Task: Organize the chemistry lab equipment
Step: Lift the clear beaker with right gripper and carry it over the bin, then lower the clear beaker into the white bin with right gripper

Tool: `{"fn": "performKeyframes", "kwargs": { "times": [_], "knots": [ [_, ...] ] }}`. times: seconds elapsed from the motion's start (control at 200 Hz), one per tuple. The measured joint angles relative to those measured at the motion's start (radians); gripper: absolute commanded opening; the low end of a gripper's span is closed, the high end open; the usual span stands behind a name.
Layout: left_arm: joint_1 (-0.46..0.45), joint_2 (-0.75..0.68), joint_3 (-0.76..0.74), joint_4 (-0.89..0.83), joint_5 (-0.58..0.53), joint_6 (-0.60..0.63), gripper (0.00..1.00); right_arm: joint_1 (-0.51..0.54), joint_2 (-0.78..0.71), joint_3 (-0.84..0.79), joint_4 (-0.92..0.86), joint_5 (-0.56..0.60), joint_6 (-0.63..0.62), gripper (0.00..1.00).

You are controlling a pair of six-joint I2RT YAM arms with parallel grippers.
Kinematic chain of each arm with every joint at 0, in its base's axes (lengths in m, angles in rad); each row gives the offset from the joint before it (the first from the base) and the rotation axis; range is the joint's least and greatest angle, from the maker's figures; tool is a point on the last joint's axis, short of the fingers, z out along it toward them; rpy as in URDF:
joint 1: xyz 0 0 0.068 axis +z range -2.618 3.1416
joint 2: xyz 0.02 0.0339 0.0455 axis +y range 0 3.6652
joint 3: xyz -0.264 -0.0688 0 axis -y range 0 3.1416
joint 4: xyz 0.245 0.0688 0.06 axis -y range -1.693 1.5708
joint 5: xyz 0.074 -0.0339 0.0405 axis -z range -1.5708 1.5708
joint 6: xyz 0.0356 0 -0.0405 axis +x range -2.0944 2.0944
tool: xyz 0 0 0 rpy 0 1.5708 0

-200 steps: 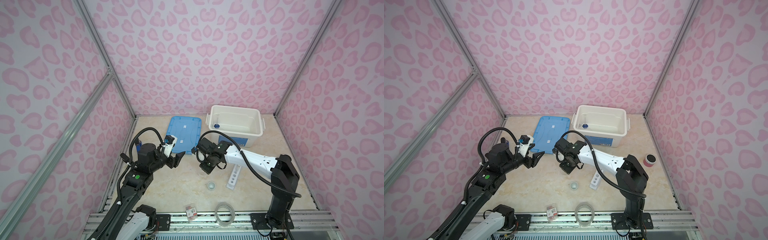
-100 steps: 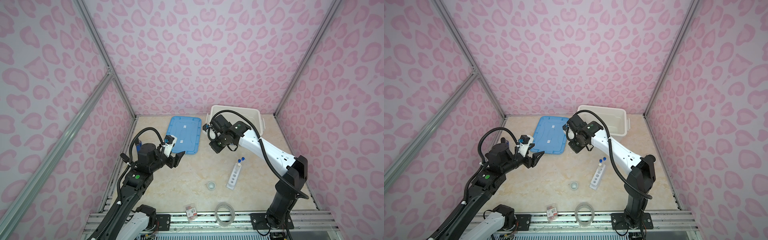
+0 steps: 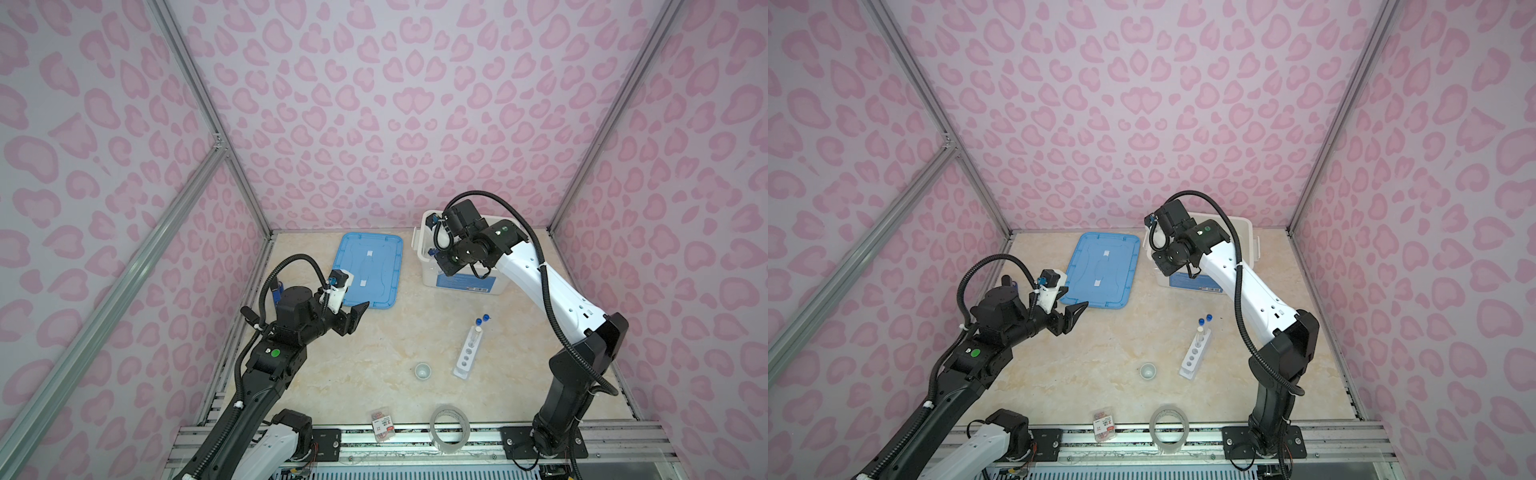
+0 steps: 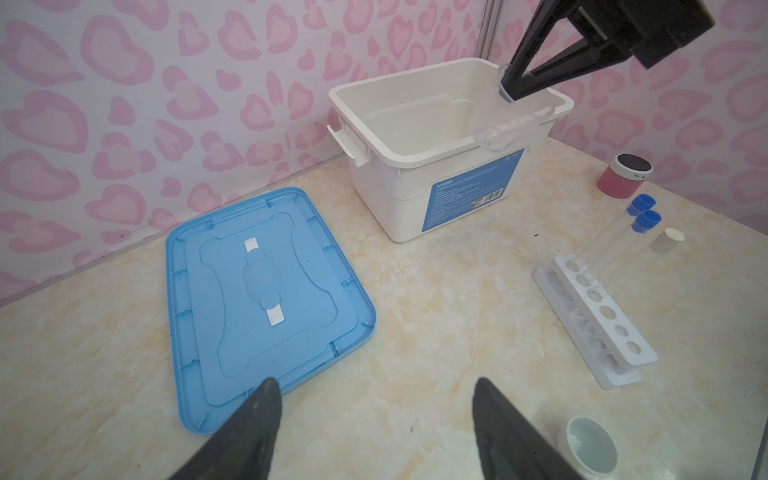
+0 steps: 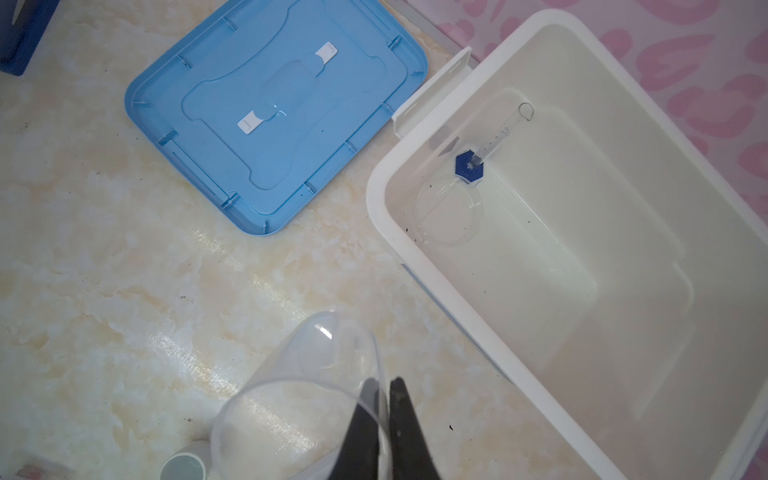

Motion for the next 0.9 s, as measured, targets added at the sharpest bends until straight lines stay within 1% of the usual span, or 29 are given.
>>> {"fn": "performKeyframes", "kwargs": {
  "times": [0.19, 0.465, 0.56, 0.74, 0.9],
  "knots": [
    [0.000, 0.000, 0.000, -0.001, -0.005, 0.000, 0.74, -0.066, 0.011, 0.016, 0.005, 0.008, -0.009, 0.08],
    [0.000, 0.000, 0.000, -0.002, -0.008, 0.000, 0.74, -0.172, 0.080, 0.032, 0.038, 0.018, -0.010, 0.08],
    [0.000, 0.002, 0.000, -0.002, -0.008, 0.000, 0.74, -0.201, 0.125, 0.061, 0.063, 0.026, -0.009, 0.06],
    [0.000, 0.003, 0.000, -0.002, -0.008, 0.000, 0.74, -0.243, 0.230, 0.124, 0.097, 0.025, 0.008, 0.08],
    [0.000, -0.005, 0.000, -0.010, -0.016, 0.000, 0.74, -0.266, 0.348, 0.225, 0.090, 0.026, 0.012, 0.08]
  ]
}}
